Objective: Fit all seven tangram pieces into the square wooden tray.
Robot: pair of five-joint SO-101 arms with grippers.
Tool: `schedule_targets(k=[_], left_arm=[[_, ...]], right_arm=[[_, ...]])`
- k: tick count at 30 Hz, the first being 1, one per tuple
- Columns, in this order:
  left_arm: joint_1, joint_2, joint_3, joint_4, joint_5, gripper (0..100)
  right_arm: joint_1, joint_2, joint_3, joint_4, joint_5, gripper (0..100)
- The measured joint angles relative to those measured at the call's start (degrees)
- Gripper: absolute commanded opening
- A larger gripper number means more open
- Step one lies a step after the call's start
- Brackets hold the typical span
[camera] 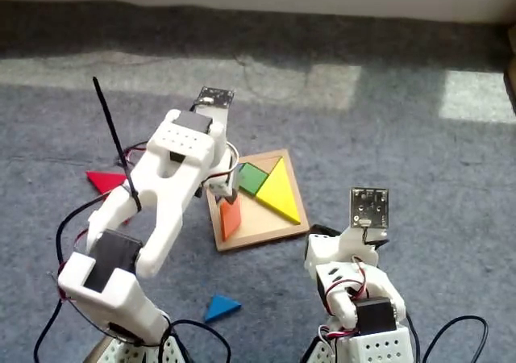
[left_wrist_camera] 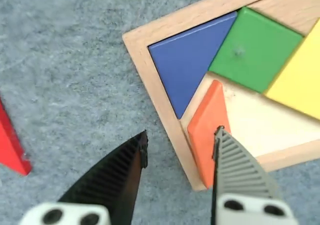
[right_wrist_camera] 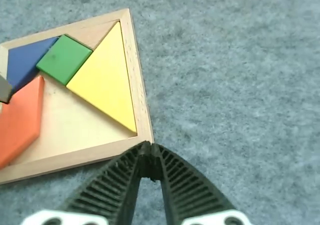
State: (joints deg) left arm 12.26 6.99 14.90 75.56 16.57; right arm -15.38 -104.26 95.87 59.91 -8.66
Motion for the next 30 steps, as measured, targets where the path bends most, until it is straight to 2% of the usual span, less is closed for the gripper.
schedule_targets(k=[7, 16, 23, 30], left_arm=[[0.0, -2.2, 6.24, -1.85, 0.0, 22], [-0.35, 6.33, 2.64, -4.04, 0.0, 22], [-0.09, 7.91, -3.16, 1.58, 0.0, 15], [1.85, 7.91, -6.59, 3.08, 0.0, 16]], right_arm=[[0.0, 0.0, 0.0, 0.0, 0.0, 0.5], [0.0, 0.0, 0.0, 0.0, 0.0, 0.5], [0.0, 0.0, 0.0, 0.0, 0.0, 0.5], [0.0, 0.0, 0.0, 0.0, 0.0, 0.5]])
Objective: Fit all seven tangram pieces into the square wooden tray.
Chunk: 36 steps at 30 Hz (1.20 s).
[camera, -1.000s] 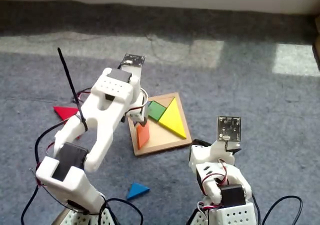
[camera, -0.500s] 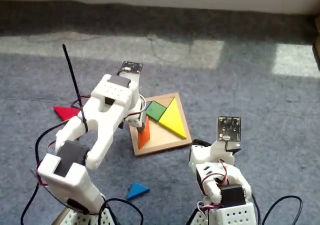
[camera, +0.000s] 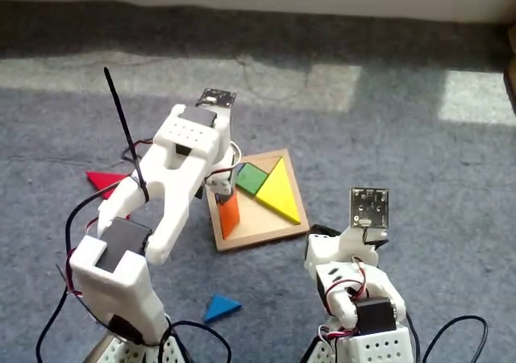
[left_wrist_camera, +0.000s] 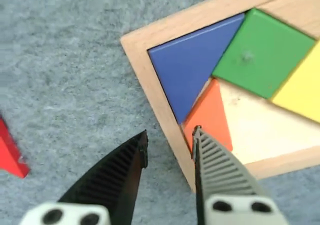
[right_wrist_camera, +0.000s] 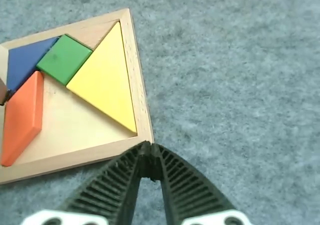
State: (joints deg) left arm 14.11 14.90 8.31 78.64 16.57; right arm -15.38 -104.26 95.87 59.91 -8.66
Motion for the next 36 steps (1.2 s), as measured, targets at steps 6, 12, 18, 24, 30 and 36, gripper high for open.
schedule_targets(k=[6, 12, 18, 24, 30, 36], left_arm=[[4.66, 0.62, -2.46, 0.26, 0.0, 20], [3.69, 1.93, -1.05, -2.02, 0.0, 21], [-2.9, 3.43, -0.79, -2.46, -0.35, 21], [-4.4, 3.43, -0.79, -1.93, -0.35, 21], [-4.48, 2.9, -3.6, 4.75, -0.35, 14], [-5.98, -9.14, -1.76, 6.42, -3.96, 19]], right_arm=[[0.0, 0.0, 0.0, 0.0, 0.0, 0.5], [0.0, 0.0, 0.0, 0.0, 0.0, 0.5], [0.0, 0.0, 0.0, 0.0, 0.0, 0.5], [0.0, 0.0, 0.0, 0.0, 0.0, 0.5], [0.0, 0.0, 0.0, 0.0, 0.0, 0.5], [0.0, 0.0, 0.0, 0.0, 0.0, 0.5]])
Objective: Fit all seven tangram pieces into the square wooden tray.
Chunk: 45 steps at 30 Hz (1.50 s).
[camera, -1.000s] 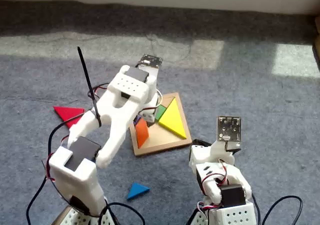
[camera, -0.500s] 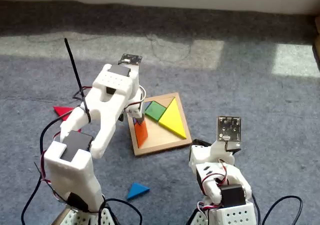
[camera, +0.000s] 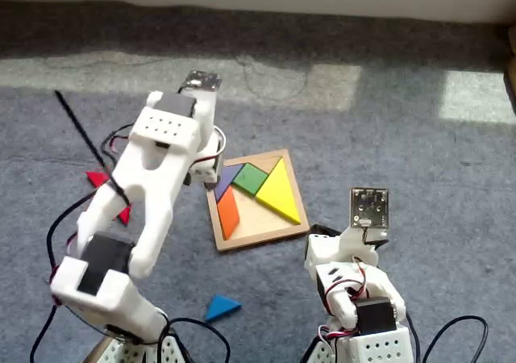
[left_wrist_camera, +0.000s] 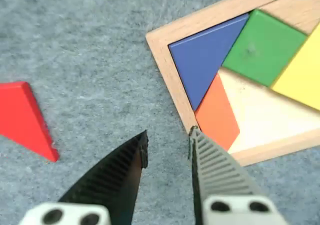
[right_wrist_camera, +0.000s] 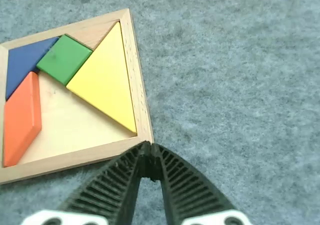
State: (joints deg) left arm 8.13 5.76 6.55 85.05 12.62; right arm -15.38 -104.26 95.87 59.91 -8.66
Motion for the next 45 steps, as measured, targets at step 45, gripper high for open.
schedule_targets(k=[45], left_arm=[[-35.25, 17.76, -1.93, -19.34, -18.55, 28]], right_arm=[[0.0, 0.0, 0.0, 0.0, 0.0, 0.5]])
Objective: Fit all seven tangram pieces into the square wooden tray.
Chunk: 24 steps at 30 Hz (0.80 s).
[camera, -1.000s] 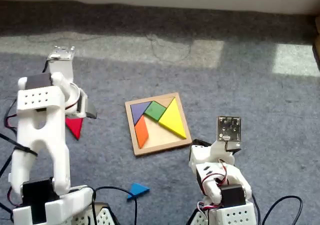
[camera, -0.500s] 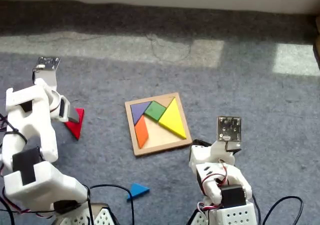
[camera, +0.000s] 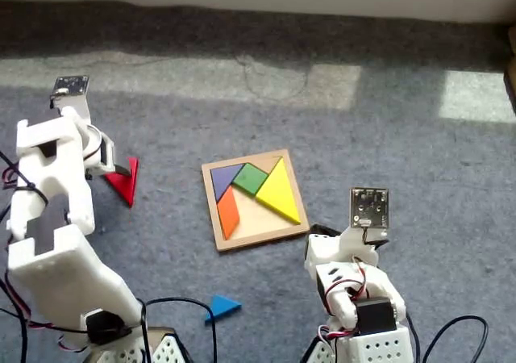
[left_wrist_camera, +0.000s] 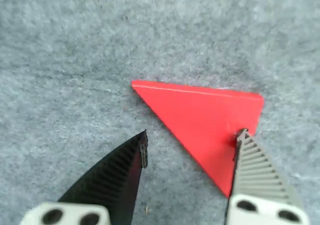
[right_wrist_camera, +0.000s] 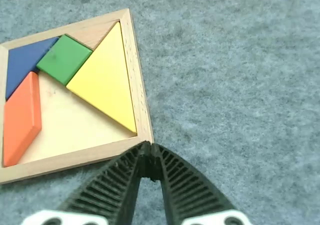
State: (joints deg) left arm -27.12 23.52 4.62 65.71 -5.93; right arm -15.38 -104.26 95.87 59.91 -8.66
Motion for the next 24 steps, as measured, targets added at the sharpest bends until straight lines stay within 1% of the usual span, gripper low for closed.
schedule_targets(k=[5, 9, 14, 18, 20, 24], left_arm=[[0.7, 2.55, -5.63, 7.12, 8.79, 28], [2.55, 2.81, -6.07, 7.91, 16.44, 28], [5.63, 3.34, -5.98, 6.51, 17.85, 27], [8.09, 3.34, -5.98, 6.33, 17.85, 19], [9.05, 3.43, -5.98, 6.33, 17.85, 17], [9.49, 3.43, -5.98, 5.1, 17.85, 21]], right_arm=[[0.0, 0.0, 0.0, 0.0, 0.0, 0.5], [0.0, 0.0, 0.0, 0.0, 0.0, 0.5], [0.0, 0.0, 0.0, 0.0, 0.0, 0.5], [0.0, 0.0, 0.0, 0.0, 0.0, 0.5], [0.0, 0.0, 0.0, 0.0, 0.0, 0.5], [0.0, 0.0, 0.0, 0.0, 0.0, 0.5]])
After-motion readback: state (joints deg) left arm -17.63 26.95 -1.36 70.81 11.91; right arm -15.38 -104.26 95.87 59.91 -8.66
